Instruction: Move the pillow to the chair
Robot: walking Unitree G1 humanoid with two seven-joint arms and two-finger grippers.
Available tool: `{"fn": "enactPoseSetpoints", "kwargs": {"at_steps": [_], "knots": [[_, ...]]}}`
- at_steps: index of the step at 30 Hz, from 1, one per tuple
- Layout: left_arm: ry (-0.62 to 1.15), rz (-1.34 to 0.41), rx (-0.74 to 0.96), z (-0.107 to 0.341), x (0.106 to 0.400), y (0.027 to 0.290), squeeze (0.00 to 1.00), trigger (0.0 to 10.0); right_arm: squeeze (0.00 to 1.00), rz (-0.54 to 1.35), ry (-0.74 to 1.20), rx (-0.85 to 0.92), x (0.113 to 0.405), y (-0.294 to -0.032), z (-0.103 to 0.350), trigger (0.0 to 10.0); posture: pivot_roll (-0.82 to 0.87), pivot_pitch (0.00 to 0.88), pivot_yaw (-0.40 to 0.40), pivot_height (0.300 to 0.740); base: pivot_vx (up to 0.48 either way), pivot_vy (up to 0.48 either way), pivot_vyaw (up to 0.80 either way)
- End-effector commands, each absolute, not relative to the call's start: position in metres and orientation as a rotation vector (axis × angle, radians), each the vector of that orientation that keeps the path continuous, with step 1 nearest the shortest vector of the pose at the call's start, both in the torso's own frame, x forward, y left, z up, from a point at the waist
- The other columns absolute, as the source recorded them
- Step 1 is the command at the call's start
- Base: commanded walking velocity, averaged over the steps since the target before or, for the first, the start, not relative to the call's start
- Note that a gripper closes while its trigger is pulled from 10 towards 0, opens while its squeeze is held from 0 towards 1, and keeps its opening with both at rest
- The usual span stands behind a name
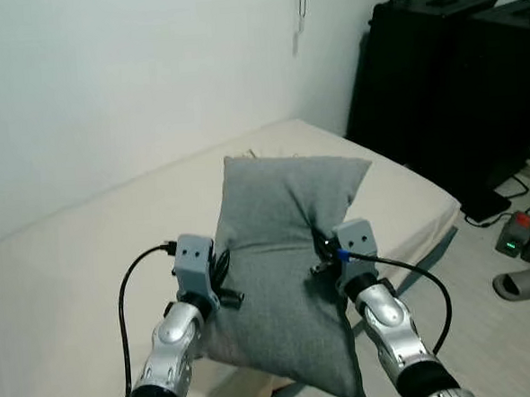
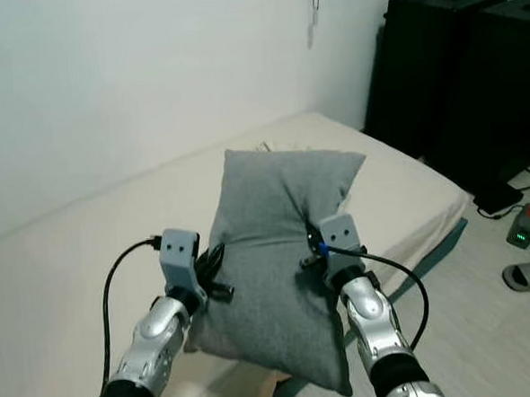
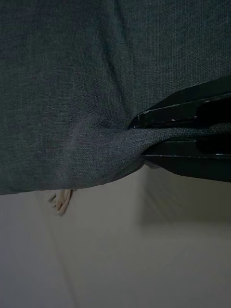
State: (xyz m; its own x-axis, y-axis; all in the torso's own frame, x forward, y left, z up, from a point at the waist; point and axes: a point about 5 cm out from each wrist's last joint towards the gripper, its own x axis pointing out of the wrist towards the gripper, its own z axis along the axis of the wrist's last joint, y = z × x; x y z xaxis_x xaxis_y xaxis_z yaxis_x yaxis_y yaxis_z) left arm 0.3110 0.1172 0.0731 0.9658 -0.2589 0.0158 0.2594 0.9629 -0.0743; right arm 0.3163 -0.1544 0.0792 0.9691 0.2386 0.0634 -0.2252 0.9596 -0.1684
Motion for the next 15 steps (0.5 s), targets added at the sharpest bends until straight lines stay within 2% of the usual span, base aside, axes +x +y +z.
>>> {"fn": "enactPoseSetpoints", "kwargs": {"at_steps": [1, 15], "knots": [[-0.007, -0.134, -0.074, 0.071, 0.308, 0.149, 0.00, 10.0, 0.00, 0.089, -0.078, -0.130, 0.312, -0.181, 0.077, 10.0, -0.06, 0.044, -0.012, 0.722, 0.000, 0.000, 0.00], [0.045, -0.076, -0.056, 0.062, 0.303, 0.162, 0.00, 10.0, 0.00, 0.090, 0.017, -0.115, 0.323, -0.178, 0.072, 10.0, -0.04, 0.050, -0.037, 0.722, 0.000, 0.000, 0.00]]}}
